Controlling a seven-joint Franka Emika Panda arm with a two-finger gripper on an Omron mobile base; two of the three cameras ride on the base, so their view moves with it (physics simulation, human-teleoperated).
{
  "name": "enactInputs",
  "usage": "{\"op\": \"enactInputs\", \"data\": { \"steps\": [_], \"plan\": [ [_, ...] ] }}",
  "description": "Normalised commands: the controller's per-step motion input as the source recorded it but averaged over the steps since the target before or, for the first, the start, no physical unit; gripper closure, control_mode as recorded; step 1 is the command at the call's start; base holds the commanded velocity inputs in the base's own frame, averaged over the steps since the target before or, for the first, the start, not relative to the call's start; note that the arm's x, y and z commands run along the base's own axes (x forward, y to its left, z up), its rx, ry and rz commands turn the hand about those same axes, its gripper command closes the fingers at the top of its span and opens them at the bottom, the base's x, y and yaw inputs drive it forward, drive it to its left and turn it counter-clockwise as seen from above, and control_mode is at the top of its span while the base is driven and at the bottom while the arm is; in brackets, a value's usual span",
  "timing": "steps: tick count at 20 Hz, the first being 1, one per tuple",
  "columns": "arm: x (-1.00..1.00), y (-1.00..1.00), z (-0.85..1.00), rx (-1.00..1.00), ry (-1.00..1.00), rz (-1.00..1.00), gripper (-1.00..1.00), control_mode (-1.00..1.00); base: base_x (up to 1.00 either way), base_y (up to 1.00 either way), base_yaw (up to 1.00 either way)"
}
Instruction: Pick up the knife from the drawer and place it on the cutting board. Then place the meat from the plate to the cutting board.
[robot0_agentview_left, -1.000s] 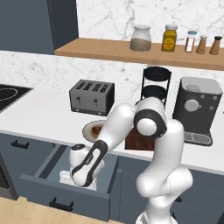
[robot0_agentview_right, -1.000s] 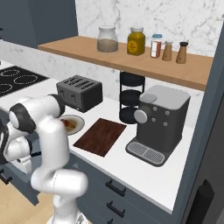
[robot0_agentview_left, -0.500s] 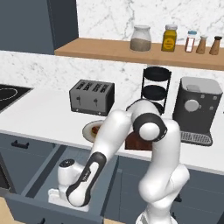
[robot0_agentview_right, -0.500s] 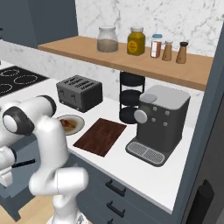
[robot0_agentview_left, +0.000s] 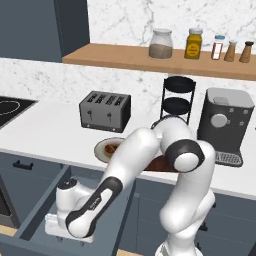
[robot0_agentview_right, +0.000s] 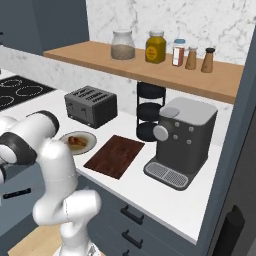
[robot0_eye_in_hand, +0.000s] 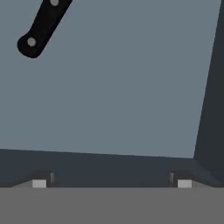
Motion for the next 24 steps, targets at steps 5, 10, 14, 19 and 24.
{"op": "enactInputs", "data": {
  "steps": [5,10,14,19,24],
  "plan": [
    [0.96,-0.03,0.12,0.03,0.0,-0.08,-1.0,-1.0,0.0,0.0,0.0],
    [0.26,-0.18,-0.07,0.0,-0.08,-0.09,-1.0,-1.0,0.0,0.0,0.0],
    [0.28,-0.09,-0.03,0.0,-0.11,-0.1,-1.0,-1.0,0.0,0.0,0.0],
    [0.35,0.0,-0.01,-0.01,0.02,-0.12,-1.0,-1.0,0.0,0.0,0.0],
    [0.22,0.02,-0.1,-0.07,0.03,-0.08,-1.0,-1.0,0.0,0.0,0.0]
  ]
}}
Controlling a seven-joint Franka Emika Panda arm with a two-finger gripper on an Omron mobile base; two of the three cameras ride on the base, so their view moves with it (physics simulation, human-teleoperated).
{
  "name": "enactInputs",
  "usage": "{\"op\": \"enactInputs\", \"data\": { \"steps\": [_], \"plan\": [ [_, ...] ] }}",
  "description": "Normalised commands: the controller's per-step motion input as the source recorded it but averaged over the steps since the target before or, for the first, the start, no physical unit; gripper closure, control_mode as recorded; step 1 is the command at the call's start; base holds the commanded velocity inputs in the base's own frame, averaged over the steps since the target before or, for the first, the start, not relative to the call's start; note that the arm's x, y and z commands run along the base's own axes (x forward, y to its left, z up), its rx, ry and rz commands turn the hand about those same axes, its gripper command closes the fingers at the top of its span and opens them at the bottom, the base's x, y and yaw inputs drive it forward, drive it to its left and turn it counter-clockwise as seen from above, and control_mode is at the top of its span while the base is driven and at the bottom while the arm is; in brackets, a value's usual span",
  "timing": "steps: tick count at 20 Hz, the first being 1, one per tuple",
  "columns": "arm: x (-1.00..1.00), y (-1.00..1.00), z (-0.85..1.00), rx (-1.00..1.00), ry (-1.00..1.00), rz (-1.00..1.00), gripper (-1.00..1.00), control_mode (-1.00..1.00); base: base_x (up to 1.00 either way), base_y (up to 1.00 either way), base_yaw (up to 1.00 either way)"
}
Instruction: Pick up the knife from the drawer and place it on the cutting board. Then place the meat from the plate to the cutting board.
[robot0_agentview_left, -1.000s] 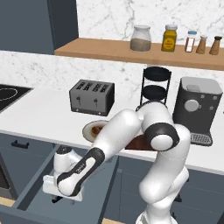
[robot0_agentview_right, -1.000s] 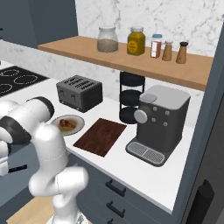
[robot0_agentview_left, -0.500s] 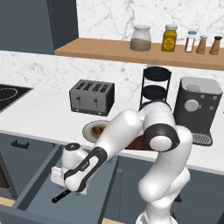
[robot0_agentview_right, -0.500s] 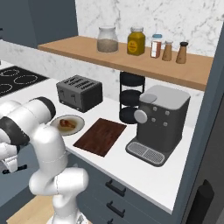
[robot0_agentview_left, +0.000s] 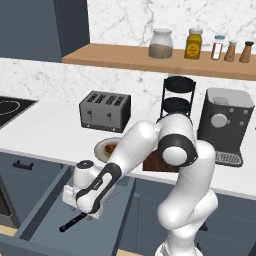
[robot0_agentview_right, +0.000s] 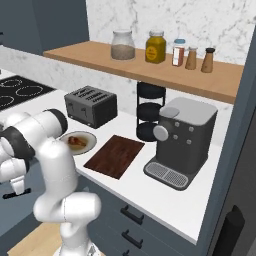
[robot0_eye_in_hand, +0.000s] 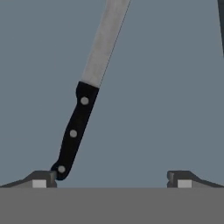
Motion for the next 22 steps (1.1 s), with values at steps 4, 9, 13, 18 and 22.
{"op": "enactInputs", "data": {
  "steps": [4,9,13,18,22],
  "plan": [
    [0.0,0.0,-0.24,-0.09,0.0,0.0,-1.0,-1.0,0.0,0.0,0.0],
    [0.07,0.03,-0.15,-0.06,0.02,-0.01,-1.0,-1.0,0.0,0.0,0.0],
    [0.22,0.16,-0.1,-0.1,0.1,-0.04,-1.0,-1.0,0.0,0.0,0.0],
    [0.14,0.09,-0.22,-0.13,0.11,-0.01,-1.0,-1.0,0.0,0.0,0.0],
    [0.2,0.08,-0.22,-0.11,0.1,-0.01,-1.0,-1.0,0.0,0.0,0.0]
  ]
}}
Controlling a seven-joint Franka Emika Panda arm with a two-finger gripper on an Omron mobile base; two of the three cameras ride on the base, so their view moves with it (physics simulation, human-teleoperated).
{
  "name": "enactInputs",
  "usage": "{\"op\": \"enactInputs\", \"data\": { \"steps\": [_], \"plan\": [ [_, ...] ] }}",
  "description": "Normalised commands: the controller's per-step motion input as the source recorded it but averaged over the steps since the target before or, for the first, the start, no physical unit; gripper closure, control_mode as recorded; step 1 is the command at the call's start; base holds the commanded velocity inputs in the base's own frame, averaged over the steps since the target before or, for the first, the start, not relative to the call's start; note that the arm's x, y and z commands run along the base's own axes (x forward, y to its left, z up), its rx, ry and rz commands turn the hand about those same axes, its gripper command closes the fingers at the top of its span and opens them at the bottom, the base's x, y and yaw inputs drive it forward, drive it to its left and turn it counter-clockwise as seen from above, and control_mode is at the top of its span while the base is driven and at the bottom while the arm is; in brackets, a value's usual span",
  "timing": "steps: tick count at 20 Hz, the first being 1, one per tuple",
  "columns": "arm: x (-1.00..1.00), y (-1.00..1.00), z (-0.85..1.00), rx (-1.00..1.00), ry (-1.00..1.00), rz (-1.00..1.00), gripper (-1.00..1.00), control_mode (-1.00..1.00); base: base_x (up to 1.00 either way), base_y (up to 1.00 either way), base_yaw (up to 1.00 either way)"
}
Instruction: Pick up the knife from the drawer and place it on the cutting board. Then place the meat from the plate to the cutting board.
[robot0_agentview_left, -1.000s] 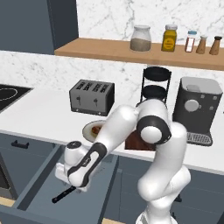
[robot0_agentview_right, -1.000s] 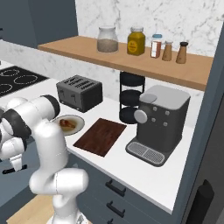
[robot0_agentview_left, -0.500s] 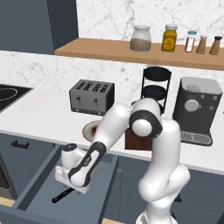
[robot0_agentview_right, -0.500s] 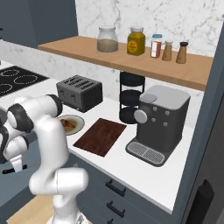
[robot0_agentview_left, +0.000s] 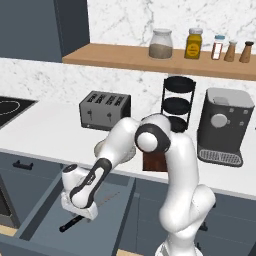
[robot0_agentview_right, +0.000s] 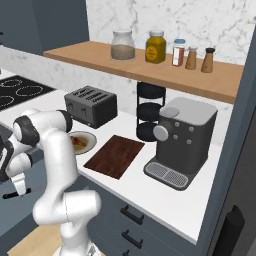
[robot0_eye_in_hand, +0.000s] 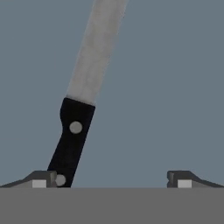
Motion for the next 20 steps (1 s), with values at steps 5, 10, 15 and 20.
{"op": "enactInputs", "data": {
  "steps": [5,10,15,20],
  "plan": [
    [0.26,0.15,-0.24,-0.05,0.05,-0.01,-1.0,-1.0,0.0,0.0,0.0],
    [0.05,0.02,-0.34,-0.01,0.0,-0.01,-1.0,-1.0,0.0,0.0,0.0],
    [0.0,0.0,-0.39,0.0,0.0,-0.01,-1.0,-1.0,0.0,0.0,0.0],
    [-0.07,0.0,-0.49,0.0,-0.03,0.0,-1.0,-1.0,0.0,0.0,0.0]
  ]
}}
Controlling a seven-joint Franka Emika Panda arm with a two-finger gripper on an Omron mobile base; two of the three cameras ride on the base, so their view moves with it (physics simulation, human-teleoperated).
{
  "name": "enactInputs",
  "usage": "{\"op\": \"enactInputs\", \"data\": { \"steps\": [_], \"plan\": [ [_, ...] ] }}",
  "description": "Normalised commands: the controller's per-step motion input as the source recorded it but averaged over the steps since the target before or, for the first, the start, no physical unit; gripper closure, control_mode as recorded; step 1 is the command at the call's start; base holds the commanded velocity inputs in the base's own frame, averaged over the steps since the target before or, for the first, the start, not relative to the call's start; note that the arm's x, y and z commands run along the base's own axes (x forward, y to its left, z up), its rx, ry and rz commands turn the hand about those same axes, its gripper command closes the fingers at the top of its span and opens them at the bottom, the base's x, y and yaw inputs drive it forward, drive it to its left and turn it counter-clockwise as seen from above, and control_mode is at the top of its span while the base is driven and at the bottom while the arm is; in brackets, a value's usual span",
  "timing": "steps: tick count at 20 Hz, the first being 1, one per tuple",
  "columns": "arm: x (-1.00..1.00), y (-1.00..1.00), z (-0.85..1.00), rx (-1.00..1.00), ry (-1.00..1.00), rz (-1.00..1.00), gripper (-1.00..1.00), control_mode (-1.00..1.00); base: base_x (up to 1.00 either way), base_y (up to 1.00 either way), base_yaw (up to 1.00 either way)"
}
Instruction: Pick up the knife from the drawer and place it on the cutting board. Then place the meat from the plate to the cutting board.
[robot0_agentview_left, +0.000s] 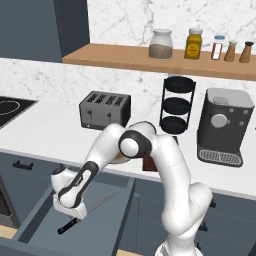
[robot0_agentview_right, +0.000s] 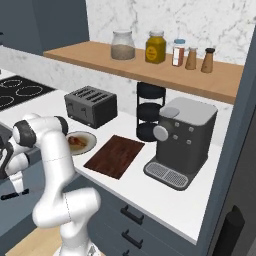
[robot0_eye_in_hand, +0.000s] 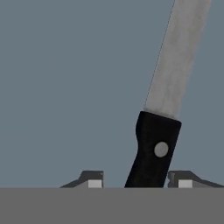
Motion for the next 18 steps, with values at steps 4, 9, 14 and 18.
{"op": "enactInputs", "data": {
  "steps": [4,9,14,18],
  "plan": [
    [-0.15,0.0,-0.52,0.0,-0.1,0.0,-1.0,-1.0,0.0,0.0,0.0],
    [-0.15,-0.12,-0.07,0.0,-0.04,0.0,-1.0,-1.0,0.0,0.0,0.0],
    [0.0,-0.11,-0.1,0.0,0.0,0.0,-1.0,-1.0,0.0,0.0,0.0],
    [0.0,0.0,-0.25,0.0,0.0,0.0,-1.0,-1.0,0.0,0.0,0.0]
  ]
}}
